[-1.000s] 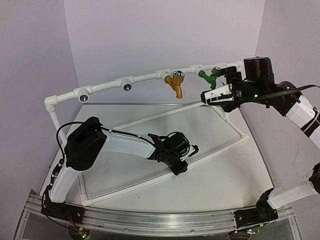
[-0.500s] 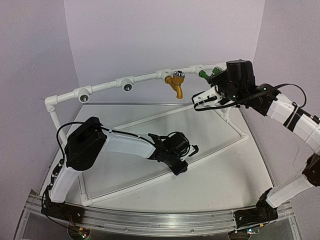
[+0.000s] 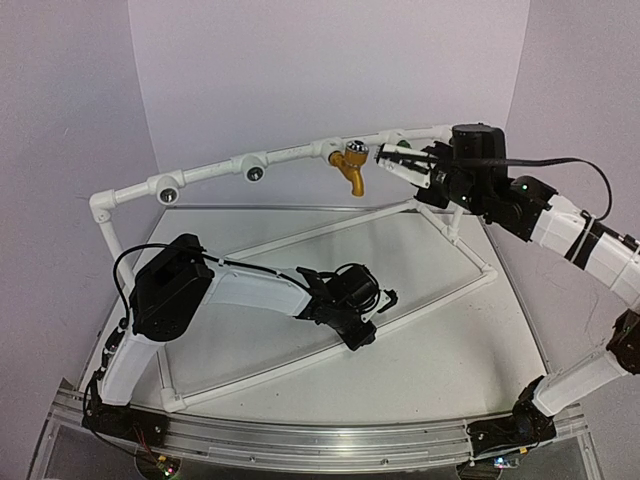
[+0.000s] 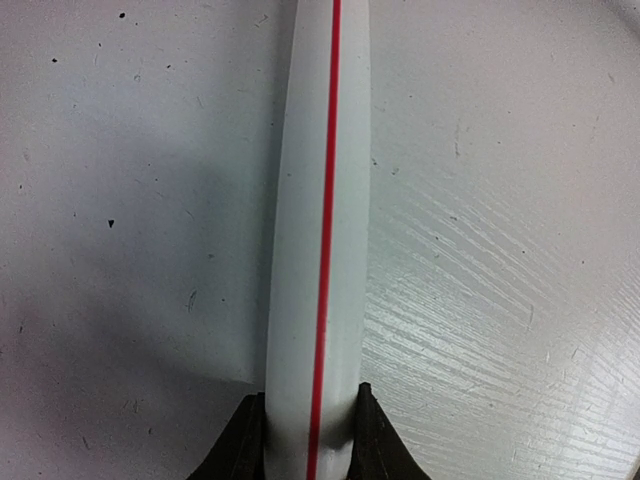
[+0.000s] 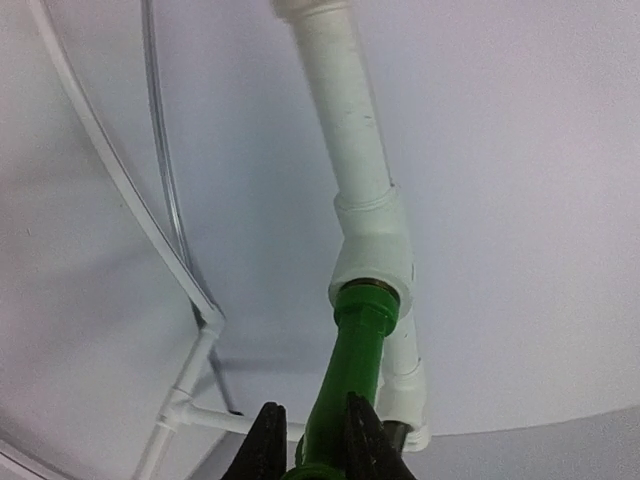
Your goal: Install the water faucets
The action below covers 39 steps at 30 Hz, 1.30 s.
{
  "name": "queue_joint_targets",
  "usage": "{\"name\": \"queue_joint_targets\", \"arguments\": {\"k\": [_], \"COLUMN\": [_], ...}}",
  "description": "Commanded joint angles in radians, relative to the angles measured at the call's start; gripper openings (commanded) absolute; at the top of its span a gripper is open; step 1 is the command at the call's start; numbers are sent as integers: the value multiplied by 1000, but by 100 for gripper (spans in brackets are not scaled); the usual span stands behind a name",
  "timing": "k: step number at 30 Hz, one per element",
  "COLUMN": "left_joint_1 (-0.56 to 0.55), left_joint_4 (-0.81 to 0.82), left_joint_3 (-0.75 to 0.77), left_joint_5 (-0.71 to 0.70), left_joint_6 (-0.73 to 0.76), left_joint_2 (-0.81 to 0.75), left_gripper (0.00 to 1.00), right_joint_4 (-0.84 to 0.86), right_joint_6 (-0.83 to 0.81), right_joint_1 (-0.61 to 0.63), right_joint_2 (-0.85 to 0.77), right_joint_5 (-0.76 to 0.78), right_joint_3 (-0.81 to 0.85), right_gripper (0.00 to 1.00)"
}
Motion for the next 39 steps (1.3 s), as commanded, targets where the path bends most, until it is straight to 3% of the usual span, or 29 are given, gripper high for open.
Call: {"name": "queue_joint_targets", "arguments": {"k": [1,5,14,16,19,21,23,26,27,28,30,32,36,39], "left_joint_1": [-10,-10,-10,-10,-12,-12,-13,-14,-15,-15,-16,-16,-16,-16], "left_joint_4": [-122,-123,-125,-125,-126,-126,-127,-128,-128,-127,-128,-128,-131,-131], "left_joint_3": [-42,-41,-45,-46,-48,-47,-46,-47,-46,-46,-46,-45,-40,-35], "left_joint_5": [25,26,27,27,26,27,25,23,22,22,23,24,18,22], "left_joint_6": [-51,-52,-53,-53,-53,-53,-53,-52,-52,-52,-52,-52,-48,-48], "left_joint_2": [104,101,92,89,84,84,85,85,85,85,84,84,97,103], "left_gripper": [0,0,0,0,0,0,0,0,0,0,0,0,0,0], "right_joint_4": [2,17,126,201,265,272,262,217,182,132,-35,-173,-341,-417], "right_joint_6": [877,1508,2535,2672,2674,2597,2441,2016,1797,1550,1140,848,350,13], "right_joint_1": [-33,-39,-88,-93,-93,-93,-94,-94,-94,-94,-93,-93,-75,-26], "right_joint_2": [-18,-26,-48,-64,-85,-111,-148,-196,-206,-205,-181,-158,-141,-100], "right_joint_5": [-30,-2,-253,-307,-343,-330,-285,-257,-278,-308,-356,-297,-242,-52], "right_joint_3": [4,-2,-127,-171,-179,-190,-202,-185,-162,-129,-39,36,122,152], "right_gripper": [0,0,0,0,0,4,21,70,92,97,98,98,98,98]}}
